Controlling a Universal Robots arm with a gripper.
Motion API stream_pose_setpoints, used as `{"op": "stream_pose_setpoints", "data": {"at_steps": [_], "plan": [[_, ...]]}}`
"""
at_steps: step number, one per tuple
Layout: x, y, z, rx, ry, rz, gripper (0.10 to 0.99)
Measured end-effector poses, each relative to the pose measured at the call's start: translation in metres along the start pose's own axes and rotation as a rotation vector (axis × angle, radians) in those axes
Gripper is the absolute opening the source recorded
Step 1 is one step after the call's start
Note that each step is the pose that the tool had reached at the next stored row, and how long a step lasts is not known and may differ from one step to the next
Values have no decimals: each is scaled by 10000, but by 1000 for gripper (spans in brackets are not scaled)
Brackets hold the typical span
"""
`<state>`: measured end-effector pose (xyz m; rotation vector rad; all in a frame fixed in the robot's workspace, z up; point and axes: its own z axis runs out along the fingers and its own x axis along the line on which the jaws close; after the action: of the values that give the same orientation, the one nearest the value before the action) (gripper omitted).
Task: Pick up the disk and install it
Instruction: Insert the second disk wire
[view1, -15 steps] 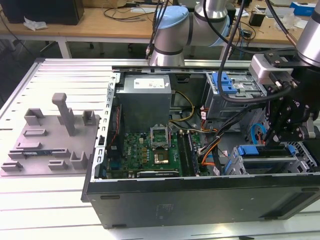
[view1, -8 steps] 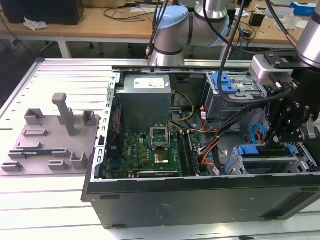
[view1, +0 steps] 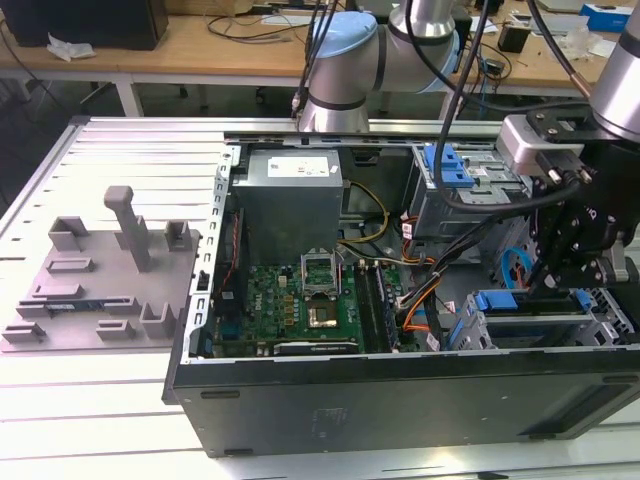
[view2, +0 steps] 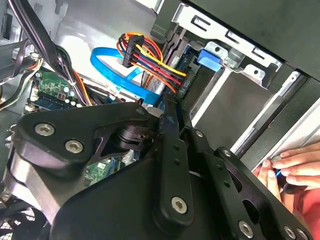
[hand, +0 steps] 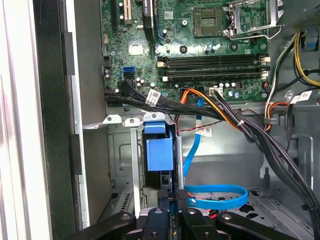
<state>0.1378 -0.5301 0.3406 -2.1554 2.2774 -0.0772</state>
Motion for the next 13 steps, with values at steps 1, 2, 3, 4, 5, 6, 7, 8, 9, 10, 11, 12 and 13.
{"op": "stream_pose_setpoints", "data": {"at_steps": [1, 2, 3, 4, 5, 6, 7, 8, 9, 10, 11, 12, 13], "plan": [[0, 0, 4, 1, -1, -5, 161], [1, 0, 7, 2, -1, -9, 161], [1, 0, 10, 6, -1, -14, 161], [1, 3, 16, 17, -3, -20, 161], [2, 8, 19, 29, -3, -24, 161], [2, 10, 19, 34, -3, -27, 161], [2, 10, 20, 33, -3, -27, 161], [2, 10, 21, 34, -5, -28, 173], [2, 10, 19, 33, -7, -27, 239], [2, 9, 10, 34, -7, -28, 239], [2, 9, -4, 34, -6, -27, 239], [3, 8, -19, 34, -4, -27, 239], [4, 7, -40, 34, -5, -25, 239]]}}
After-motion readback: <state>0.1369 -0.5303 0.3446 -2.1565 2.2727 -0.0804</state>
